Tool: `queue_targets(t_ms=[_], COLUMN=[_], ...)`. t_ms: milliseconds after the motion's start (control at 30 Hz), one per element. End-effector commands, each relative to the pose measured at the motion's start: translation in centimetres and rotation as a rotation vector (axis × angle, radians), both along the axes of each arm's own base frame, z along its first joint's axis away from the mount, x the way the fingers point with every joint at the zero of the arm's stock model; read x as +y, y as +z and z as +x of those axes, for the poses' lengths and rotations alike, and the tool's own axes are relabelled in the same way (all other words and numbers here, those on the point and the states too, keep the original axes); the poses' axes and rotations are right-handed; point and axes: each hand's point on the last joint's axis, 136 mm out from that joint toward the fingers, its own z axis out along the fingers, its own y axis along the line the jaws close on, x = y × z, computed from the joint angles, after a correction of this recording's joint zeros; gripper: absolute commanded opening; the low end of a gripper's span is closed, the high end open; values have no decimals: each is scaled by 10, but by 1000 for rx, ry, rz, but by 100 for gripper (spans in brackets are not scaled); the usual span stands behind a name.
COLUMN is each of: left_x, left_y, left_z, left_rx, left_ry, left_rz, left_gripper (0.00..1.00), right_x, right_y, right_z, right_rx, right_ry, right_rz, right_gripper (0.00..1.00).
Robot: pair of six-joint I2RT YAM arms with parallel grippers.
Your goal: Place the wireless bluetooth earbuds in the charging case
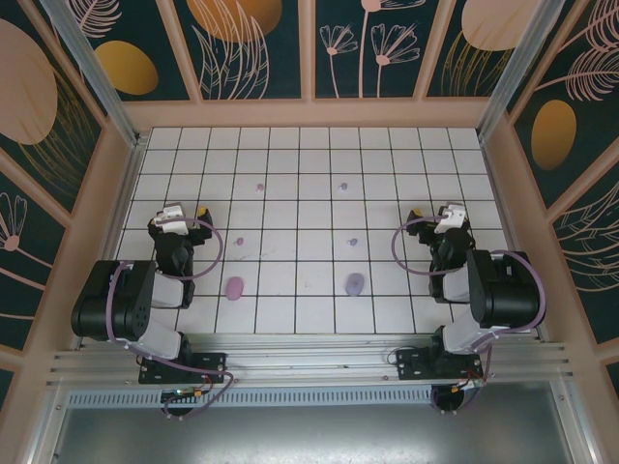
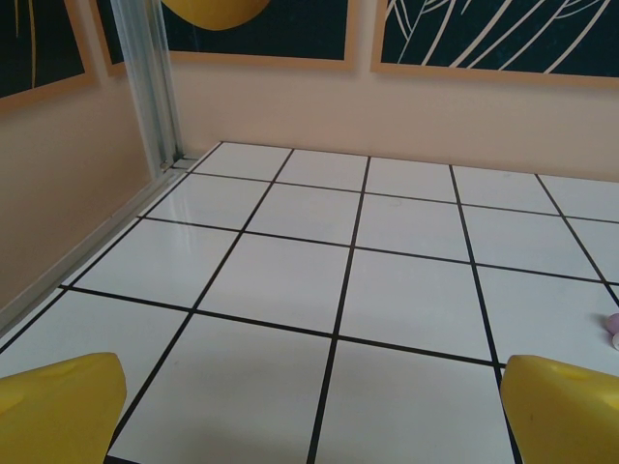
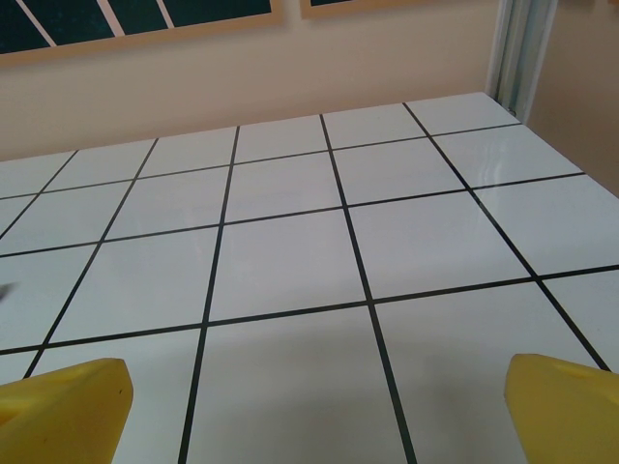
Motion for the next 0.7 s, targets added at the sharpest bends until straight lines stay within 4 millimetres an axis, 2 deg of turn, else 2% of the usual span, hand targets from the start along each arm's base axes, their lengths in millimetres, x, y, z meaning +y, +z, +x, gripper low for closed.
queue_targets(t_ms=[0, 400, 467, 567, 667], left_x=[-1, -2, -9, -7, -5], left_y=[14, 14, 15, 24, 39], left_z=[4, 3, 5, 6, 10], left_rx=[-38, -39, -29, -19, 2], left_ry=[-1, -5, -50, -39, -24], left_rz=[14, 14, 27, 22, 9], left_gripper=[99, 99, 99, 98, 99], right_x=[1, 1, 2, 10, 6], right_y=[15, 15, 17, 32, 47], right_z=[4, 4, 4, 9, 16], right_rx=[-46, -46, -51, -32, 46], right_ry=[-5, -4, 2, 46, 9], right_rz=[15, 14, 11, 1, 79], right_gripper=[99, 99, 99, 99, 97])
